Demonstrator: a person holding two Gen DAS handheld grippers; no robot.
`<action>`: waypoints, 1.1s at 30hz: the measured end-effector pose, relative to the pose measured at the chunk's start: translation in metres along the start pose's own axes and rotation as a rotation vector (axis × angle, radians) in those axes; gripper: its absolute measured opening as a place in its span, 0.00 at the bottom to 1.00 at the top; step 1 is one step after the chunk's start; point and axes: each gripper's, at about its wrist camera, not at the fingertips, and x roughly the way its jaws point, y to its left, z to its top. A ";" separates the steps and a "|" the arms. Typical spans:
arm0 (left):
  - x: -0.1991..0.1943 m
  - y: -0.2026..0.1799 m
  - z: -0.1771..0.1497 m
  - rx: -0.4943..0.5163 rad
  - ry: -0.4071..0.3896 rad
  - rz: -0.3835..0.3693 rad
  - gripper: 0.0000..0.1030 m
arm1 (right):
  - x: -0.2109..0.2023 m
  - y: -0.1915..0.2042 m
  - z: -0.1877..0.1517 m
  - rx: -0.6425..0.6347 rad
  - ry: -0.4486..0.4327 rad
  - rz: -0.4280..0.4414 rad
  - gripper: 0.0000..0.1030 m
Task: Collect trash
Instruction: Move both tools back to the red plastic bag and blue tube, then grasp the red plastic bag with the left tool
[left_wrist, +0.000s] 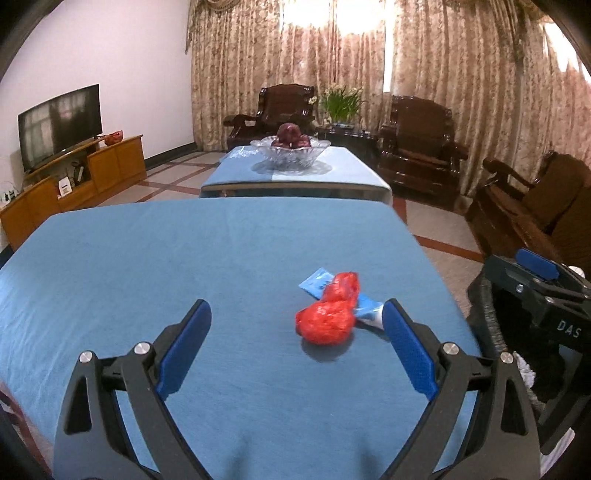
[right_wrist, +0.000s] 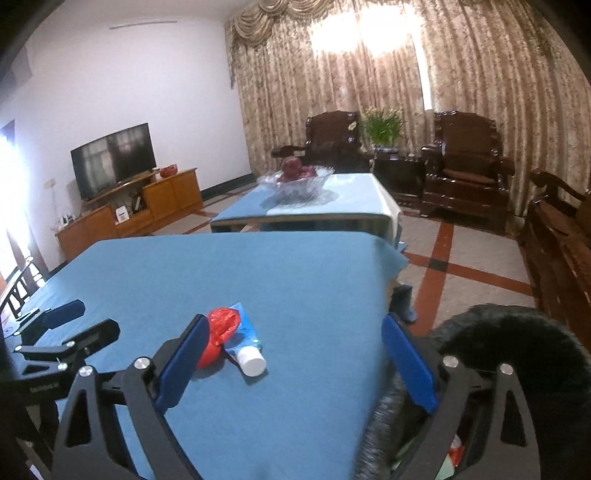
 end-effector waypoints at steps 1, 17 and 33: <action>0.005 0.002 -0.002 0.002 0.007 0.006 0.88 | 0.005 0.002 -0.001 -0.003 0.003 0.003 0.89; 0.104 -0.004 -0.027 -0.007 0.164 -0.037 0.80 | 0.075 -0.007 -0.004 -0.009 0.107 0.009 0.78; 0.119 -0.001 -0.029 -0.065 0.227 -0.129 0.28 | 0.087 0.000 -0.008 -0.014 0.141 0.033 0.76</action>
